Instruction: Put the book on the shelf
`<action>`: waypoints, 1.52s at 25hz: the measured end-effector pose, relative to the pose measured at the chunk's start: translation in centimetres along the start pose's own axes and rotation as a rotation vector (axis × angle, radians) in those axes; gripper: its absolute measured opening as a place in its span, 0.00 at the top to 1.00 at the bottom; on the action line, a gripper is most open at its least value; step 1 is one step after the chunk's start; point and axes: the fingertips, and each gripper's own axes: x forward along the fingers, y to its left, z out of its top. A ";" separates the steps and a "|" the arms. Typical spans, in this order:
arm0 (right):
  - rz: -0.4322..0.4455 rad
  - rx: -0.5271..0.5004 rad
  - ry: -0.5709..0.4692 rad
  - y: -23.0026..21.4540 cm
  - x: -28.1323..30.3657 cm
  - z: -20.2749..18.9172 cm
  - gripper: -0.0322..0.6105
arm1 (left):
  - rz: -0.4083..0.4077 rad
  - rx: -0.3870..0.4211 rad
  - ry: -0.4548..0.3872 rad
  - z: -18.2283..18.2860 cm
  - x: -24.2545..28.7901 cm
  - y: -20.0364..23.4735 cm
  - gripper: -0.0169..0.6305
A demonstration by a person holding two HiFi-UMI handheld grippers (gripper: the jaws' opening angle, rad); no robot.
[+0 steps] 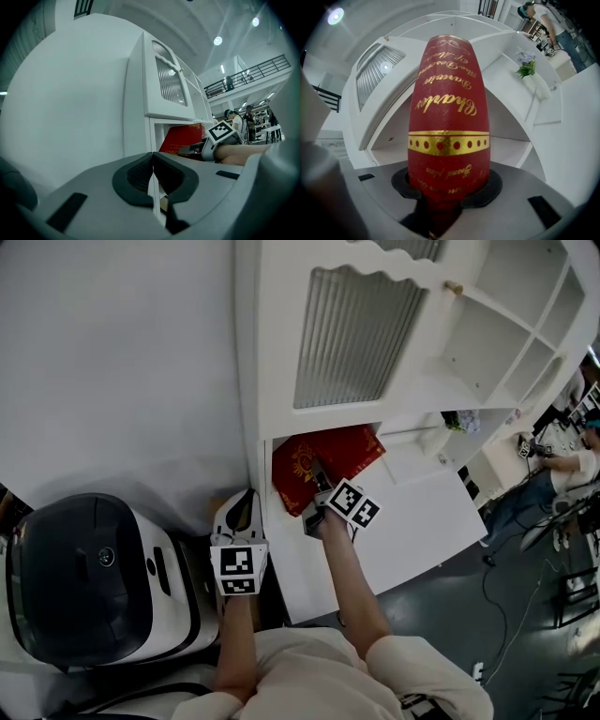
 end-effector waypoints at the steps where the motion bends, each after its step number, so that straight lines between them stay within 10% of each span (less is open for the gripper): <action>1: -0.002 -0.004 0.000 0.0 0.3 0.0 0.64 | 0.001 -0.001 0.000 0.0 0.0 0.1 0.95; 38: -0.034 0.110 -0.040 -1.0 10.1 0.8 0.63 | -0.086 -0.034 0.037 -0.8 1.0 -4.6 0.95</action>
